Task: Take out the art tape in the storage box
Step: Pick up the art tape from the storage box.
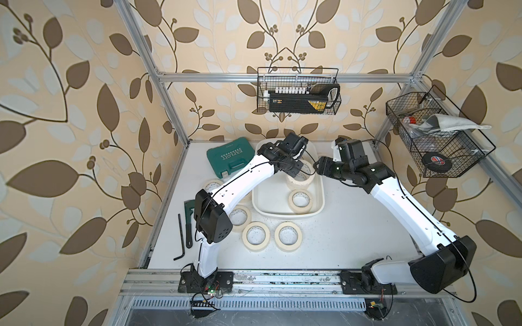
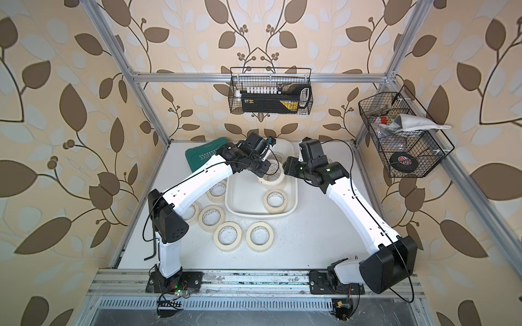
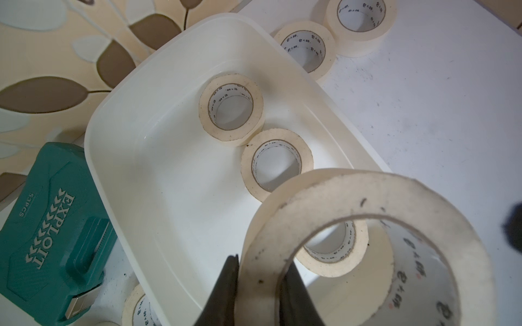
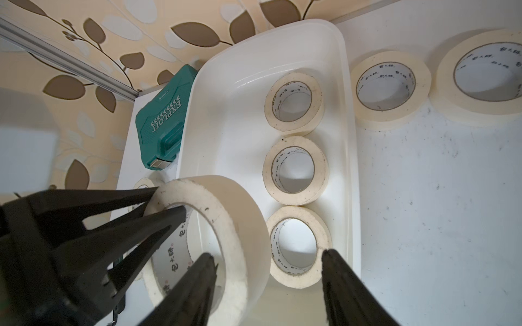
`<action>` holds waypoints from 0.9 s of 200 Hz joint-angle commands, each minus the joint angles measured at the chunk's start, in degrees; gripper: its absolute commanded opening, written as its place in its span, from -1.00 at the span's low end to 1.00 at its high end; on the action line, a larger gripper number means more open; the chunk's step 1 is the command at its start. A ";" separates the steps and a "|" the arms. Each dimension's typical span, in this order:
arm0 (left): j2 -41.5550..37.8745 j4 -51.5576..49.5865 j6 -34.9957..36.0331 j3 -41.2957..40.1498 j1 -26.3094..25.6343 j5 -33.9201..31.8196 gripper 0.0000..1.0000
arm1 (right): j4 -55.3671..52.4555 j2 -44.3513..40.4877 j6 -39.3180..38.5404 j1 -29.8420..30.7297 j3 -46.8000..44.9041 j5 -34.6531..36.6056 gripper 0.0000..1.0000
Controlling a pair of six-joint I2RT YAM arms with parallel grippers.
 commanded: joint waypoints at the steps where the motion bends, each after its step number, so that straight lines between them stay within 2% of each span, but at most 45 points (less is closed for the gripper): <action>1: -4.07 2.17 0.40 0.57 -0.09 0.64 -1.00 | -1.01 1.87 0.42 1.28 1.96 1.18 0.24; 49: -3.74 2.04 0.31 0.57 -0.19 0.49 -1.00 | -1.19 5.00 0.43 4.21 2.45 2.36 0.24; 65: -3.78 1.95 0.36 0.57 -0.19 0.46 -1.00 | -1.02 5.70 0.60 4.37 2.61 2.68 0.16; 80: -3.75 1.95 0.32 0.57 -0.19 0.46 -1.00 | -1.07 6.32 0.56 4.40 2.96 2.99 -0.04; 111: -3.53 1.88 0.24 0.57 -0.19 0.29 -1.00 | -1.75 6.69 -0.48 4.94 3.98 4.54 -0.60; 135: -3.42 1.69 -0.36 0.57 -0.20 1.19 -0.97 | -2.04 6.41 -0.95 5.03 4.03 5.21 -0.83; 144: -3.59 1.93 -0.87 0.57 -0.19 1.87 -0.82 | -2.14 6.31 -1.13 5.02 4.10 5.36 -0.89; 161: -4.05 2.47 -2.02 0.57 -0.19 2.65 -0.10 | -2.45 6.35 -1.67 5.03 4.29 5.80 -0.97; 180: -4.73 2.65 -2.85 0.57 -0.13 2.45 0.27 | -3.50 6.51 -2.70 4.88 4.79 6.89 -1.00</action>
